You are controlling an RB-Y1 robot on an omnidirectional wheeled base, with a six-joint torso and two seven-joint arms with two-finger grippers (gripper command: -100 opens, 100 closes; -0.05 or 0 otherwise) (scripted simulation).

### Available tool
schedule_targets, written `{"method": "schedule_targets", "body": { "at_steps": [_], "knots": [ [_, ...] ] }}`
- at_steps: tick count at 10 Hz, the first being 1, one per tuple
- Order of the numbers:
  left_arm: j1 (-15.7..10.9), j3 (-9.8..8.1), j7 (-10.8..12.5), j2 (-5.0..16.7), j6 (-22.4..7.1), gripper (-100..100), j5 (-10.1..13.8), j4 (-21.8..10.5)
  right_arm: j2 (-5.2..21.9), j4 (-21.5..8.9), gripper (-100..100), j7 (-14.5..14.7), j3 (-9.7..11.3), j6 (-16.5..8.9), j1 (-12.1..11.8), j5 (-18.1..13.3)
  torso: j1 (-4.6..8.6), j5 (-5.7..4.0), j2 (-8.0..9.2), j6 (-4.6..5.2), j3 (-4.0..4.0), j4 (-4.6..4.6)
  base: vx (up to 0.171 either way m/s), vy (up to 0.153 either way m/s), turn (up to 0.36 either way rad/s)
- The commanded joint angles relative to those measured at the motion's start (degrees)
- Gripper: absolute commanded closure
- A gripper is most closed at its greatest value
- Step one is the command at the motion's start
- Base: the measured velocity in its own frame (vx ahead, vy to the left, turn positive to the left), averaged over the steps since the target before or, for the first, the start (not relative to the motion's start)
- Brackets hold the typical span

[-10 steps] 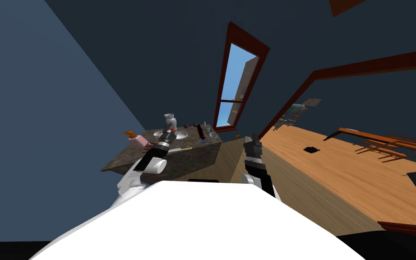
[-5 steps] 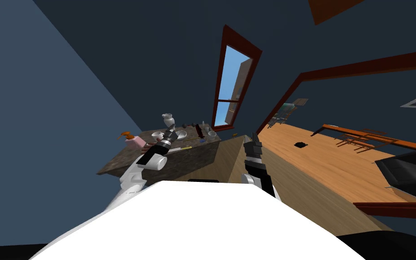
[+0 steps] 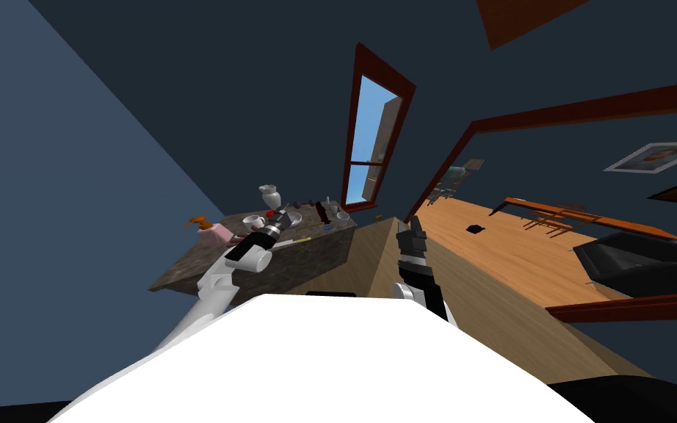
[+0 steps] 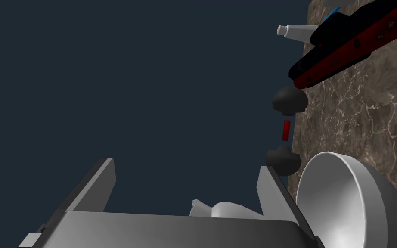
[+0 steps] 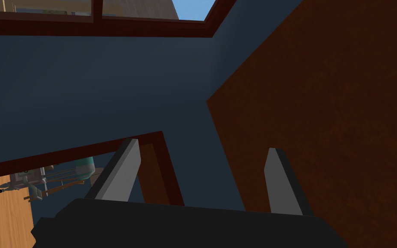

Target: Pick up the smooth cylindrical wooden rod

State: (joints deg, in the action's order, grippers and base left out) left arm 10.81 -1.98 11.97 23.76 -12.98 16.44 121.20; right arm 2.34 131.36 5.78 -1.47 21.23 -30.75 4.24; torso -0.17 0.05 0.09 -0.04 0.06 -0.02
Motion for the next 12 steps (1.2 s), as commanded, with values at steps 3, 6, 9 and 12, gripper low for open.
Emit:
{"method": "schedule_targets", "body": {
  "at_steps": [3,6,9,12],
  "knots": [
    [-1.98,0.26,1.83,1.43,-5.37,-100,1.33,-1.15,0.0,0.0,0,0.0,0.0,0.0,0.0,0.0,-0.02,0.01,0.02,-0.01,0.01,-0.01,-0.04,0.031,-0.08],
    [-5.09,0.63,5.04,3.72,-10.92,-100,3.7,-2.91,0.0,0.0,0,0.0,0.0,0.0,0.0,0.0,0.05,-0.01,-0.06,-0.01,-0.03,0.01,-0.033,0.023,-0.124],
    [-6.59,0.8,6.67,4.79,-15.6,-100,4.89,-3.94,0.0,0.0,0,0.0,0.0,0.0,-0.01,0.0,0.06,-0.01,-0.1,-0.03,-0.05,0.02,-0.019,0.018,-0.072],
    [-8.05,0.97,8.3,5.82,-20.39,-100,6.08,-5.06,0.0,0.0,0,0.0,0.0,0.0,0.0,0.0,0.04,-0.01,-0.12,0.01,-0.07,0.03,-0.014,0.02,-0.098]
  ]
}}
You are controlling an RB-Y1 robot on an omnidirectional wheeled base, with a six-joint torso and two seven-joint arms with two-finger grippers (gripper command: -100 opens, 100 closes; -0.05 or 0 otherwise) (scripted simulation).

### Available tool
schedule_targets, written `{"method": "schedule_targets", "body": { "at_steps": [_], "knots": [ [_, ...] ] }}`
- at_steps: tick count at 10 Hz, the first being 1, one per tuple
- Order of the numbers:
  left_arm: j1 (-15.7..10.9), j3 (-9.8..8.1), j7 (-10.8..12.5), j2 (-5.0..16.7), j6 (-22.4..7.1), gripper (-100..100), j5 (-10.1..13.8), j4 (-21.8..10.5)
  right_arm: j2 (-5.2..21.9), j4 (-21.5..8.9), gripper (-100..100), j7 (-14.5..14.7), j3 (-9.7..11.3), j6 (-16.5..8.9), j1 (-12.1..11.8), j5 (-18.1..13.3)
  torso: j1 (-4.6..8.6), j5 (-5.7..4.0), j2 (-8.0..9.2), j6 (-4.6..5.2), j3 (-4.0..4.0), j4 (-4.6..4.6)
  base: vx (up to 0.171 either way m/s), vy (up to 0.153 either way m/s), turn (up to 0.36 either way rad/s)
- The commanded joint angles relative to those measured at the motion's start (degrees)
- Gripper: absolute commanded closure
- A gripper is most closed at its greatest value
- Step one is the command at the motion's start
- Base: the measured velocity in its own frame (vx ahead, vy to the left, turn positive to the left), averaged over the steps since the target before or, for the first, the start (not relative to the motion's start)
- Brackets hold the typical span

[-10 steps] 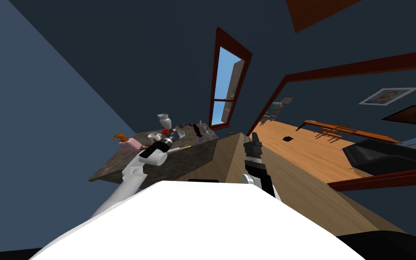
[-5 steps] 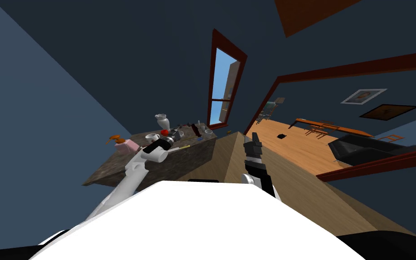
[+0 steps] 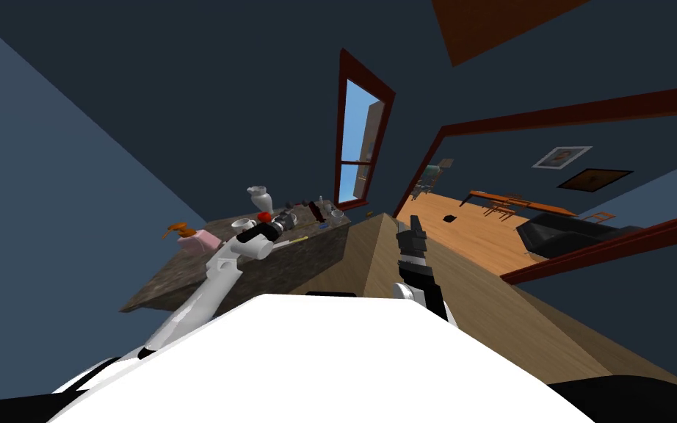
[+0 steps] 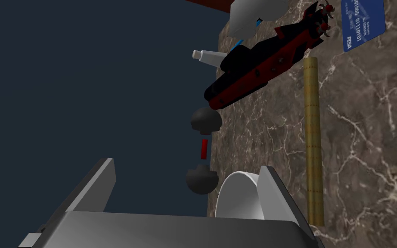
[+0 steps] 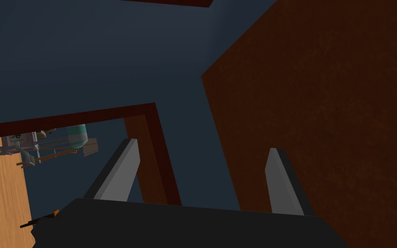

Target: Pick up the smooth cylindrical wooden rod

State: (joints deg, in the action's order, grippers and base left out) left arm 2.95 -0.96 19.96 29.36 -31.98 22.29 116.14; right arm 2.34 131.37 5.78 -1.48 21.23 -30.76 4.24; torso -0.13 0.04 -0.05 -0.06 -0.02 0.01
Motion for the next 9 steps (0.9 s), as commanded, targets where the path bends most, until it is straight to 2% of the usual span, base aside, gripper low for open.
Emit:
{"method": "schedule_targets", "body": {
  "at_steps": [1,2,3,4,5,6,7,8,9],
  "knots": [
    [-0.18,-0.05,0.32,0.23,-2.0,-100,0.23,0.0,0.0,0.0,0,0.0,0.0,0.0,0.0,0.0,0.0,0.0,0.0,0.0,0.0,0.0,-0.004,0.006,0.013],
    [-1.59,0.1,1.96,1.22,-4.11,-100,1.42,-1.22,0.0,0.0,0,0.0,0.0,0.0,0.0,0.0,0.04,-0.01,-0.01,-0.01,-0.01,0.0,-0.001,0.007,-0.126],
    [-1.59,0.1,1.96,1.22,-5.57,-100,1.42,-1.22,0.0,0.0,0,0.0,0.0,0.0,0.01,0.0,0.05,-0.01,-0.04,0.04,-0.02,0.01,0.0,0.011,-0.071],
    [-2.94,0.25,3.6,2.15,-7.22,-100,2.6,-2.52,0.0,0.0,0,0.0,0.0,0.0,0.0,0.0,0.04,-0.01,-0.04,0.0,-0.02,0.01,0.008,0.011,-0.095],
    [-2.94,0.25,3.6,2.15,-8.81,-100,2.6,-2.52,0.0,0.0,0,0.0,0.0,0.0,0.0,0.0,0.03,-0.01,-0.07,0.02,-0.04,0.01,0.008,0.012,-0.071],
    [-2.94,0.25,3.6,2.15,-9.22,-100,2.6,-2.52,0.0,0.0,0,0.0,0.0,0.0,0.0,0.0,0.03,-0.01,-0.08,0.0,-0.04,0.02,0.004,0.006,0.002],
    [-4.23,0.39,5.23,3.01,-11.39,-100,3.77,-3.9,0.0,0.0,0,0.0,0.0,0.0,0.0,0.0,0.05,-0.01,-0.06,-0.01,-0.03,0.01,0.015,0.004,-0.102],
    [-4.23,0.39,5.23,3.01,-12.64,-100,3.77,-3.9,0.0,0.0,0,0.0,0.0,0.0,0.0,0.0,0.06,-0.02,-0.1,0.02,-0.05,0.02,0.018,0.007,-0.06],
    [-5.46,0.52,6.85,3.77,-14.22,-100,4.92,-5.36,0.0,0.0,0,0.0,0.0,0.0,0.0,0.0,0.05,-0.01,-0.1,-0.01,-0.06,0.02,0.029,0.005,-0.073]
  ]
}}
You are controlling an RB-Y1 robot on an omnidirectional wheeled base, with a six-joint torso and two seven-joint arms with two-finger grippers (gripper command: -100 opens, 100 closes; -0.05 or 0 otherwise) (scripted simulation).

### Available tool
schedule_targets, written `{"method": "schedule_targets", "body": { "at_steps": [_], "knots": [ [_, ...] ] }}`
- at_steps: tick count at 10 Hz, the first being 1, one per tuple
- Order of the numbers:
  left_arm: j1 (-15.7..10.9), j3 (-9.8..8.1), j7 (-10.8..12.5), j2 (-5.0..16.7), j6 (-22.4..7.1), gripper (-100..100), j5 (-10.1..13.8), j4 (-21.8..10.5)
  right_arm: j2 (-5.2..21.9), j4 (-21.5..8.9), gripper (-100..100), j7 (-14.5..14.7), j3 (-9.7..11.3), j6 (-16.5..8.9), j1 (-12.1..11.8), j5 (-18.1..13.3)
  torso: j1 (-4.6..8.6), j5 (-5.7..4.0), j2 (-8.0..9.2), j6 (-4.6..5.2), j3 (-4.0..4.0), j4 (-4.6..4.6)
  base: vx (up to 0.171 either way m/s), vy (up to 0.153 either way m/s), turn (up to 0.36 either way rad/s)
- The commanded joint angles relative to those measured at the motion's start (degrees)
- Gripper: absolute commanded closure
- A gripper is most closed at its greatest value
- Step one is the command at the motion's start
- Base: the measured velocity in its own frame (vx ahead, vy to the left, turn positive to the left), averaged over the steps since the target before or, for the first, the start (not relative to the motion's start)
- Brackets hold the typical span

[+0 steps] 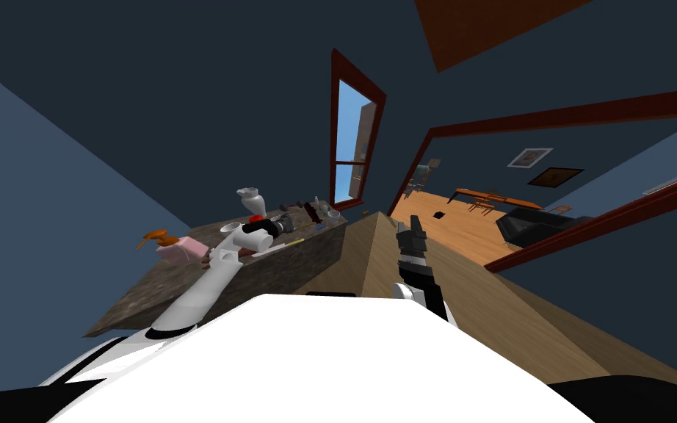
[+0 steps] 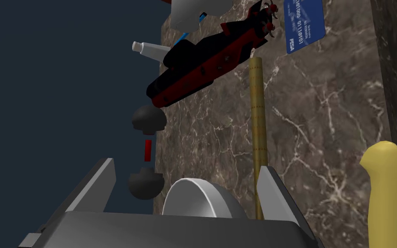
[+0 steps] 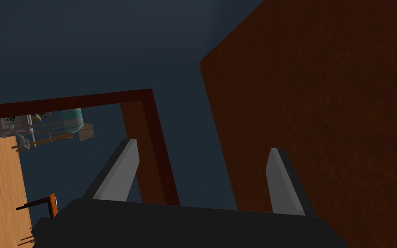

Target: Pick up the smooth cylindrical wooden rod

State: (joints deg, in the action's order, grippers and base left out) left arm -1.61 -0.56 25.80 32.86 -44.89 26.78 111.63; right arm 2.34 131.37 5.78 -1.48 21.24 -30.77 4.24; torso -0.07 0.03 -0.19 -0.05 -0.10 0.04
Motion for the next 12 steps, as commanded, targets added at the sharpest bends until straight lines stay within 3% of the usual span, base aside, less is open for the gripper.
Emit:
{"method": "schedule_targets", "body": {
  "at_steps": [1,2,3,4,5,6,7,12],
  "knots": [
    [-0.9,0.13,1.01,0.26,-2.86,-100,0.43,-0.85,0.0,0.0,0,0.0,0.0,0.0,0.0,0.0,0.0,0.0,0.0,0.0,0.0,0.0,0.027,0.005,-0.051],
    [-2.07,0.25,2.62,0.94,-4.38,-100,1.57,-2.38,0.0,0.0,0,0.0,0.0,0.0,0.0,0.0,0.01,0.0,0.0,-0.01,-0.01,0.01,0.043,0.007,-0.096],
    [-2.07,0.25,2.62,0.94,-5.9,-100,1.57,-2.38,0.0,0.0,0,0.0,0.0,0.0,0.0,0.0,0.0,0.0,-0.06,0.01,-0.04,0.01,0.039,0.006,-0.046],
    [-3.19,0.36,4.21,1.53,-7.55,-100,2.68,-3.96,0.0,0.0,0,0.0,0.0,0.0,-0.01,0.0,0.01,0.0,-0.05,-0.02,-0.04,0.02,0.046,0.002,-0.068],
    [-3.19,0.36,4.21,1.53,-9.17,-100,2.68,-3.96,0.0,0.0,0,0.0,0.0,0.0,0.0,0.0,0.02,0.0,-0.07,-0.01,-0.04,0.02,0.04,0.005,-0.035],
    [-4.25,0.47,5.78,2.03,-10.78,-100,3.77,-5.58,0.0,0.0,0,0.0,0.0,0.0,-0.01,0.0,0.01,0.0,-0.06,-0.02,-0.04,0.02,0.055,0.006,-0.07],
    [-4.25,0.47,5.78,2.03,-12.12,-100,3.77,-5.58,0.0,0.0,0,0.0,0.0,0.0,0.0,0.0,0.01,0.0,-0.11,0.0,-0.06,0.02,0.047,0.005,-0.033],
    [-7.13,0.76,10.27,3.16,-19.64,-100,6.86,-10.46,0.0,0.0,0,0.0,0.0,0.0,-0.01,0.0,0.04,0.0,-0.11,-0.03,-0.07,0.03,0.057,-0.003,-0.044]
  ]
}}
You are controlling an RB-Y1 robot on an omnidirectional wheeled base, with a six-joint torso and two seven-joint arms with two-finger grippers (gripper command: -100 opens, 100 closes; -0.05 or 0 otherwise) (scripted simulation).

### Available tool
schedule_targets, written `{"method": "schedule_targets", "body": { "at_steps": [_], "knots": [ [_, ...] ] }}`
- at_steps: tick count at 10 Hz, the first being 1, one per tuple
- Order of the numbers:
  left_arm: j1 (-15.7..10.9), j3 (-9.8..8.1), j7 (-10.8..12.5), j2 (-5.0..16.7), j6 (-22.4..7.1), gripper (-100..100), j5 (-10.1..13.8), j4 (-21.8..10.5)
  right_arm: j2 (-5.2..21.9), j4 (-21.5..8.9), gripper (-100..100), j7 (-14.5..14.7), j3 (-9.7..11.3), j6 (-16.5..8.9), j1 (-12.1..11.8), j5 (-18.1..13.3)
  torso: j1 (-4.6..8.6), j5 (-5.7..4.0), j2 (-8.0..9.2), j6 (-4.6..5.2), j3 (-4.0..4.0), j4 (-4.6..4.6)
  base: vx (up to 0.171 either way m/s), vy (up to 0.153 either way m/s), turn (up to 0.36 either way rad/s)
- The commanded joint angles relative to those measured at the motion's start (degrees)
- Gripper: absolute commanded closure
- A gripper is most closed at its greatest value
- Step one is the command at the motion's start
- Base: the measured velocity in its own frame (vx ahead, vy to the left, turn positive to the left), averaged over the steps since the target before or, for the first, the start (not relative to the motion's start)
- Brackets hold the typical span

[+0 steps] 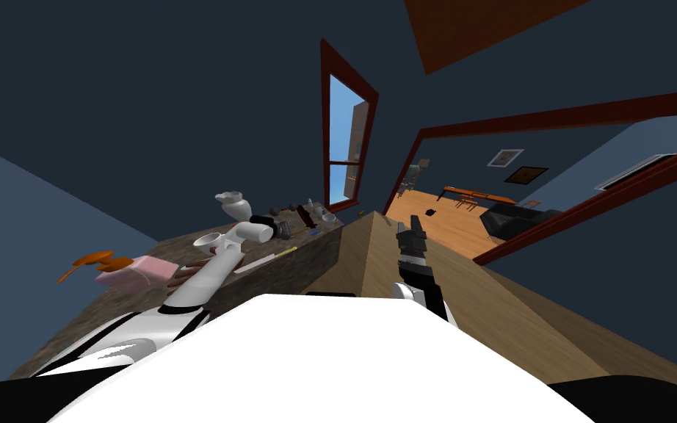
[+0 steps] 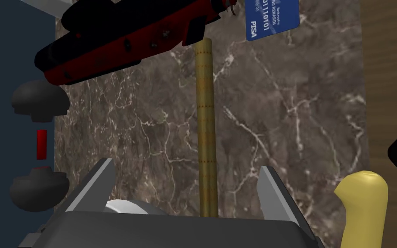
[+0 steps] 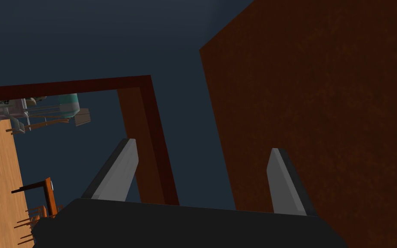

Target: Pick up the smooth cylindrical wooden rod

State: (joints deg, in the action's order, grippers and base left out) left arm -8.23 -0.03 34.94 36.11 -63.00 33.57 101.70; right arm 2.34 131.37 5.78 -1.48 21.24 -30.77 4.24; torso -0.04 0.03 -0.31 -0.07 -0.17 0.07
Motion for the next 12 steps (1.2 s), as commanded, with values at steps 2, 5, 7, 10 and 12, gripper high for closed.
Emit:
{"method": "schedule_targets", "body": {
  "at_steps": [2,5,7,10,12],
  "knots": [
    [-1.37,0.32,2.52,0.18,-4.08,-100,1.02,-2.09,0.0,0.0,0,0.0,0.0,0.0,0.0,0.0,-0.01,0.0,0.01,-0.01,0.0,0.0,0.067,0.004,-0.036],
    [-2.96,0.49,5.12,0.59,-8.3,-100,2.78,-4.98,0.0,0.0,0,0.0,0.0,0.0,0.0,0.0,0.04,-0.01,-0.02,-0.01,-0.01,0.0,0.07,-0.005,-0.04],
    [-3.67,0.56,6.3,0.75,-10.93,-100,3.57,-6.3,0.0,0.0,0,0.0,0.0,0.0,0.0,0.0,0.02,0.0,-0.04,-0.01,-0.03,0.02,0.063,0.002,-0.03],
    [-5.48,0.76,9.24,1.2,-16.06,-100,5.53,-9.53,0.0,0.0,0,0.0,0.0,0.0,0.0,0.0,-0.01,0.0,-0.08,-0.01,-0.05,0.02,0.084,0.006,-0.047],
    [-6.34,0.86,10.62,1.52,-18.5,-100,6.43,-10.97,0.0,0.0,0,0.0,0.0,0.0,0.0,0.0,0.0,0.0,-0.08,-0.01,-0.05,0.02,0.068,0.005,-0.035]
  ]
}}
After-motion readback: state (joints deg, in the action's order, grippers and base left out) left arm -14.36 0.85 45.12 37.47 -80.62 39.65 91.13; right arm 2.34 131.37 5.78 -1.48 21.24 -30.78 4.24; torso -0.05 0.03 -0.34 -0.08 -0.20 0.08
